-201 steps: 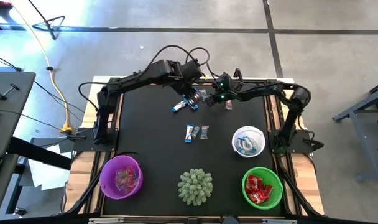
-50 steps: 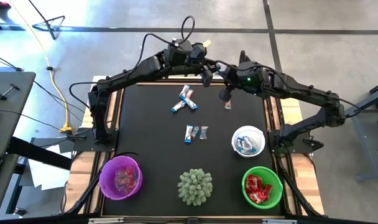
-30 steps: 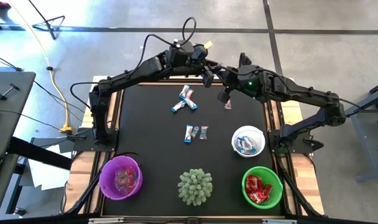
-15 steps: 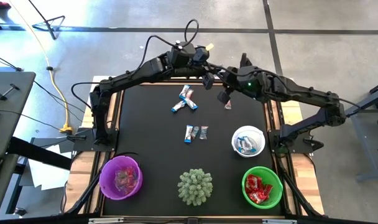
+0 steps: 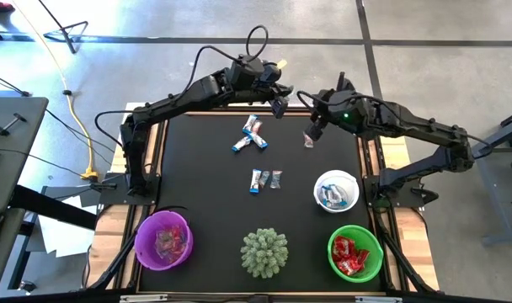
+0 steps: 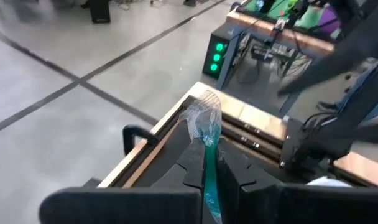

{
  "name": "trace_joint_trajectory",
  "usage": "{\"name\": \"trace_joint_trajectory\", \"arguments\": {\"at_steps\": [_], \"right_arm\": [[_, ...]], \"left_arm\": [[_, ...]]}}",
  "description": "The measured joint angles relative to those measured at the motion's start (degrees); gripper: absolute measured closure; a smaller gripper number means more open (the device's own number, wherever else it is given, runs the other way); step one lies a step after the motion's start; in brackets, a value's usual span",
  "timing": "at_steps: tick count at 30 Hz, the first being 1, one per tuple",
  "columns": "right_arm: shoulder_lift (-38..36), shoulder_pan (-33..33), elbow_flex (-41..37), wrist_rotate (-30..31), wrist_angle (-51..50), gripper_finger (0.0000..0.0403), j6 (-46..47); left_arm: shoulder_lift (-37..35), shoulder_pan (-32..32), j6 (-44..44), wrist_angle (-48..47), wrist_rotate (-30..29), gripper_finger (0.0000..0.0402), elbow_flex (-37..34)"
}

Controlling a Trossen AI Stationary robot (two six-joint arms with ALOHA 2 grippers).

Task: Sort candy
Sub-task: Put the transparent candy wrapper into the purple bucket

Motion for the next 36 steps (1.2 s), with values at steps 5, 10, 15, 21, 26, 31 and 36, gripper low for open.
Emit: {"name": "trace_joint_trajectory", "arguments": {"at_steps": [5,10,15,21,26,31,36], "right_arm": [[-1.78,-0.02,0.00,1.61,-8.51,0.0245,5.10],[-2.97,-0.02,0.00,1.07,-16.64,0.0246,9.79],[-3.17,-0.02,0.00,0.87,-19.78,0.0246,9.82],[-3.15,-0.02,0.00,-1.93,-20.07,0.0246,9.06],[-3.15,-0.02,0.00,-3.72,-20.07,0.0246,15.07],[-3.15,0.00,0.00,-4.74,-20.07,0.0246,22.04],[-3.15,0.02,0.00,-4.75,-21.41,0.0246,27.91]], "left_arm": [[-3.94,-0.13,-3.60,-13.45,-0.15,0.0394,0.00],[-9.97,-3.43,-15.72,-35.29,2.31,0.0393,0.02],[-15.02,-10.36,-32.70,-52.28,3.13,0.0392,0.07],[-18.36,-22.49,-49.64,-57.74,2.30,0.0392,-2.48],[-19.35,-34.90,-60.16,-58.91,3.16,0.0392,-5.93],[-19.95,-47.08,-72.71,-59.14,5.71,0.0392,-9.03],[-20.07,-59.55,-85.30,-59.08,9.41,0.0392,-11.24]]}}
